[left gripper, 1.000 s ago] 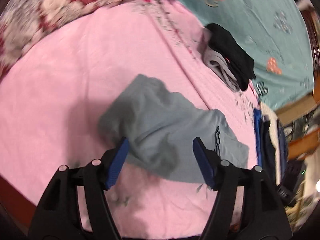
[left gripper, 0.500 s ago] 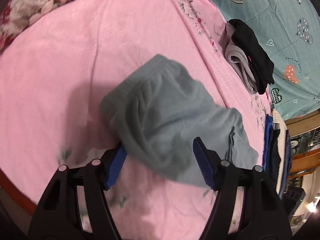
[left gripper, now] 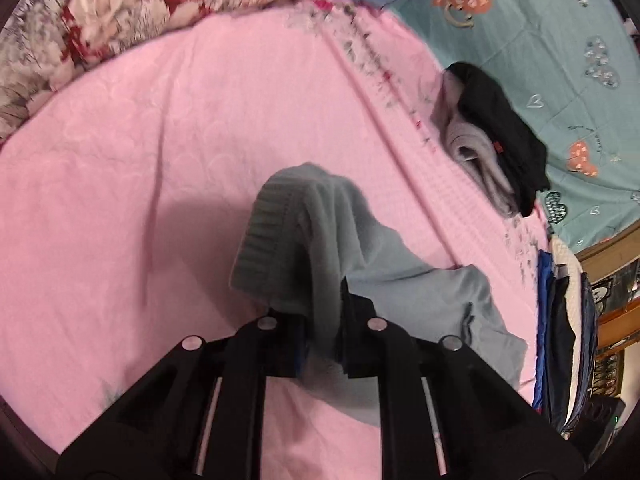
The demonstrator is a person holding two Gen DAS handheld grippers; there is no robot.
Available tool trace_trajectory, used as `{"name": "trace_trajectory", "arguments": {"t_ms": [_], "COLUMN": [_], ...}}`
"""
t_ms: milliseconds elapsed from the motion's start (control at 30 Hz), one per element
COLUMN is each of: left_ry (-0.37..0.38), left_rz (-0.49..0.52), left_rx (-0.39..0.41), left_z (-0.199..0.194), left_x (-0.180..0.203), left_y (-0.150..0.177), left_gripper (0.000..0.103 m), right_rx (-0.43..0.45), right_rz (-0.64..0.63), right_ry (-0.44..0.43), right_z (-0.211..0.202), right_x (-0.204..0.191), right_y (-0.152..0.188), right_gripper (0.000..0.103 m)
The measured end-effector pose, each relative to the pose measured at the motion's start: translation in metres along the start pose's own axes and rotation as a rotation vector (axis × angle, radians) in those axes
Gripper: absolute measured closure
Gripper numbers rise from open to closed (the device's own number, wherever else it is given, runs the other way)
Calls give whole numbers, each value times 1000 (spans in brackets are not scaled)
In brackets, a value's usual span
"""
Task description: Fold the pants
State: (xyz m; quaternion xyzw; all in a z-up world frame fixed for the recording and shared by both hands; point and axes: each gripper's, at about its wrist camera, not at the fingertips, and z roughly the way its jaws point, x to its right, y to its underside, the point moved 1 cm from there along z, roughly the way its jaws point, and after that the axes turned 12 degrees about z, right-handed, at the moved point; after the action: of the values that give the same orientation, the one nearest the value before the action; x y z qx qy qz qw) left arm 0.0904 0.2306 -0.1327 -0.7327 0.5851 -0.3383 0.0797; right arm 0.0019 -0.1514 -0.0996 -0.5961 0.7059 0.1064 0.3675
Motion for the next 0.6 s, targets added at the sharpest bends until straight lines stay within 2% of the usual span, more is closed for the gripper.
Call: {"name": "trace_trajectory", "arguments": {"t_ms": [133,300,500,567,600], "left_ry": [38,34,67,70,72], "left_rz": [9,46,38,50,58], "left_rx": [39,41,42,45,45], "left_z": [-21,-23,-24,-25,-26], "left_x": [2,8,7,9,11], "left_y": [5,4,4,4,3], "left_gripper": [91,91,91,91,91], "right_rx": [-28,-68,-132,-121,-121], "right_rz": [4,-61,-195,-236,-253], "right_ry": [28,67,112,169,200], "right_z": [14,41,105,123,131], "right_x": [-4,-29,-77,-87,-90], "right_y": [-3,-16,-42,-45,-45], "right_gripper": [56,56,56,71,74]}}
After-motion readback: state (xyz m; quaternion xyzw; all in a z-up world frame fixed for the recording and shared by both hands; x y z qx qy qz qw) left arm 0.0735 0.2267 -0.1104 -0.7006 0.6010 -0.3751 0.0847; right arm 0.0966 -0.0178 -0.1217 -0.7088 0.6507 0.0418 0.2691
